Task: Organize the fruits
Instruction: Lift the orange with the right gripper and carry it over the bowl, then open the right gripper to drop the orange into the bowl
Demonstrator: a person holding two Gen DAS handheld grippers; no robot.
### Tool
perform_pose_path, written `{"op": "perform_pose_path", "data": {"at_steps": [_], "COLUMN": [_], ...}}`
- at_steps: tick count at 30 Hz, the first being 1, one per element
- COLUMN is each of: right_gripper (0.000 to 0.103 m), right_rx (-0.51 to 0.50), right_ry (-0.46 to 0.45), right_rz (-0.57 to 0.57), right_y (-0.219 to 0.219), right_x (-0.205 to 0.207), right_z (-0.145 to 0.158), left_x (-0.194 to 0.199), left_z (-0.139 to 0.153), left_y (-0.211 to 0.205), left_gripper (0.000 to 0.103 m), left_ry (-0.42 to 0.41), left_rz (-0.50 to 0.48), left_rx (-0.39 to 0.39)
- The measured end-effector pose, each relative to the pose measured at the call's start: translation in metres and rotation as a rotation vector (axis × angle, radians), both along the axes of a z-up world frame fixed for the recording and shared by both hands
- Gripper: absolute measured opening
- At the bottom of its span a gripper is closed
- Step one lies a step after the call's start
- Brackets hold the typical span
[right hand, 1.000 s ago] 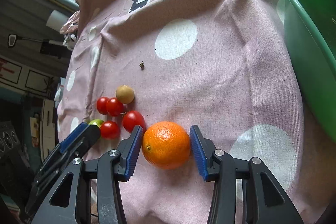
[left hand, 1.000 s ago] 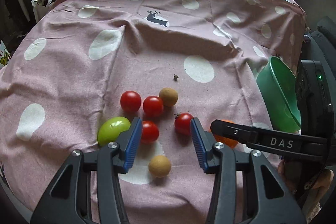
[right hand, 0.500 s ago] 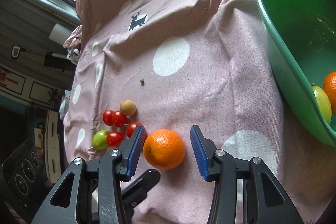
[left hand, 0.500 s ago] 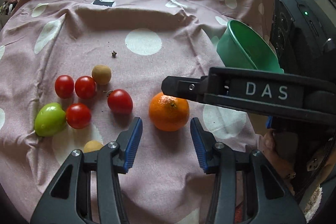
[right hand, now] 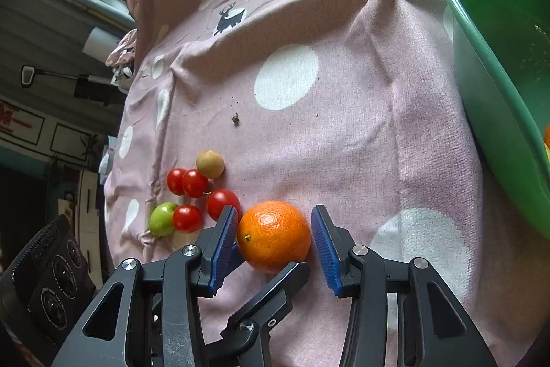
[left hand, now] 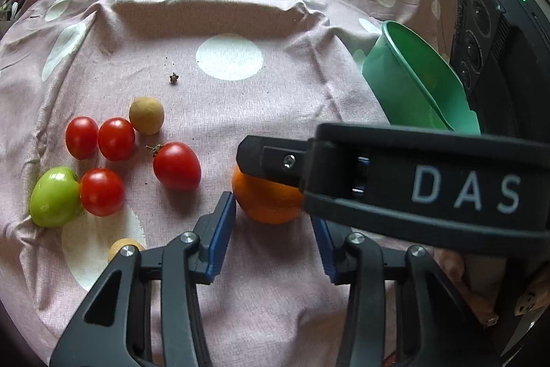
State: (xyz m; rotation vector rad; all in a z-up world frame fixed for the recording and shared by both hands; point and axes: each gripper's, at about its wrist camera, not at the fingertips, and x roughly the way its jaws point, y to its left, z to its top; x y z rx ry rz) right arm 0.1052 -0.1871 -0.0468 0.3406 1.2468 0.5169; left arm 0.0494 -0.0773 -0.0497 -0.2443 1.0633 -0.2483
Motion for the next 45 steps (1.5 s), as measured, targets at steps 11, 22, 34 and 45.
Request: {"op": "perform_pose_path", "data": {"at_steps": [11, 22, 34, 45], "right_gripper": [0.048, 0.048, 0.048, 0.048], "right_rx": [-0.016, 0.068, 0.112, 0.103], "right_ry": [-0.111, -0.273, -0.36, -0.333], "right_rz": [0.026, -0.065, -0.258, -0.393], "right_y": [0.006, -0.041, -0.125, -0.171], "right_x": [-0.009, -0.019, -0.018, -0.013], "right_z": [0.022, 0.074, 0.097, 0.086], "left_x": [-0.008, -0.005, 0.019, 0.04], "left_z": [0.019, 0.074, 0.097, 0.085], "left_y": [0.0, -0.039, -0.116, -0.16], "left_gripper": [0.044, 0.044, 0.044, 0.044], "left_ry": [-0.083, -0.24, -0.327, -0.295], "left_rz": [0.026, -0.033, -0.189, -0.276], "left_rx": [0.008, 0.029, 0.03, -0.007]}}
